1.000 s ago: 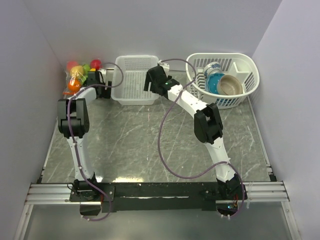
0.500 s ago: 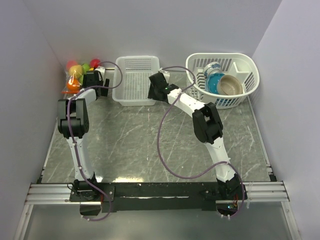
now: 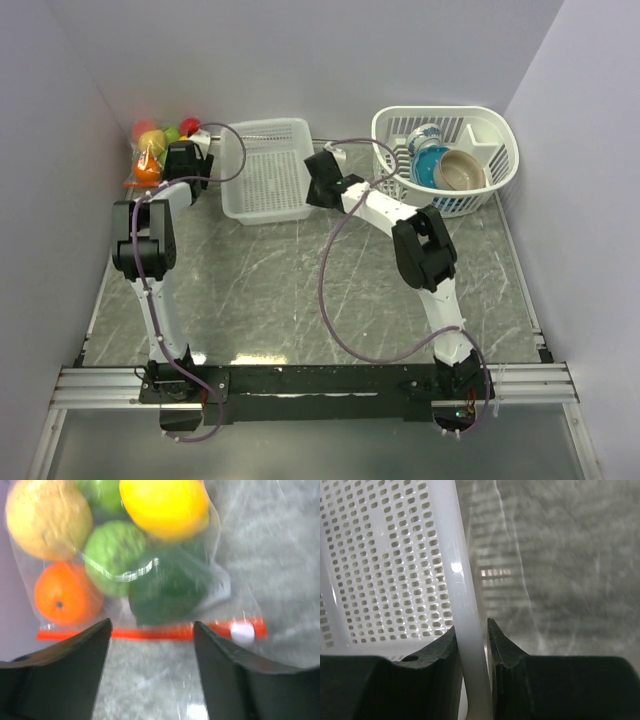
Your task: Open the zip-top bag and remove the fake food
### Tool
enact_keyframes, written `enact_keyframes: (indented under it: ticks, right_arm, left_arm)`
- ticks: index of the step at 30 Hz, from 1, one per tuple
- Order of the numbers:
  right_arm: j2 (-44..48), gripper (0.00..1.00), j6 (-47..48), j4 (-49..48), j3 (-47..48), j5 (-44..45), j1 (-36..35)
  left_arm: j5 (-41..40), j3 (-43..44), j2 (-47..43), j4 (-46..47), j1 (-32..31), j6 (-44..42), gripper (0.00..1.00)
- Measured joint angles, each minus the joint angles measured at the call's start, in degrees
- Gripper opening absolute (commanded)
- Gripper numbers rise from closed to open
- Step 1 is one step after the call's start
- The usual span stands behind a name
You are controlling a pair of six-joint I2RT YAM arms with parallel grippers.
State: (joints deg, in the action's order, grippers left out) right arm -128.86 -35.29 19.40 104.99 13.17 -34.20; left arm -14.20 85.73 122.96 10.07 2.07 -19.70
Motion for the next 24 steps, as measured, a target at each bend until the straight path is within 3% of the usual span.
enact_keyframes:
  ticks: [4,14,18,21,24]
  right_arm:
    - [7.1,0.06,-0.55,-0.22,-10.23,0.83,-0.04]
    - [29.88,0.1,-4.79,4.81,-36.0,5.84,-0.37]
    - [38.99,0.13,-6.34,7.5,-44.87,6.64,-0.98]
    - [44.41,0.26,-7.37,9.31,-49.27,6.97,-1.81]
    - [49.0,0.52,-8.17,11.47,-52.15,7.21,-3.06]
  left_arm:
    - [-0.9,5.11,3.98,0.37,0.0,-0.79,0.46]
    - [-0.74,7.41,6.32,-0.87,-0.13,-2.14,0.03]
    - [0.04,7.08,6.29,-1.81,-0.02,-1.92,0.01]
    - [1.53,5.31,6.01,-2.95,-0.02,-1.31,0.01]
    - [3.98,1.75,4.46,-5.84,-0.11,0.2,0.01]
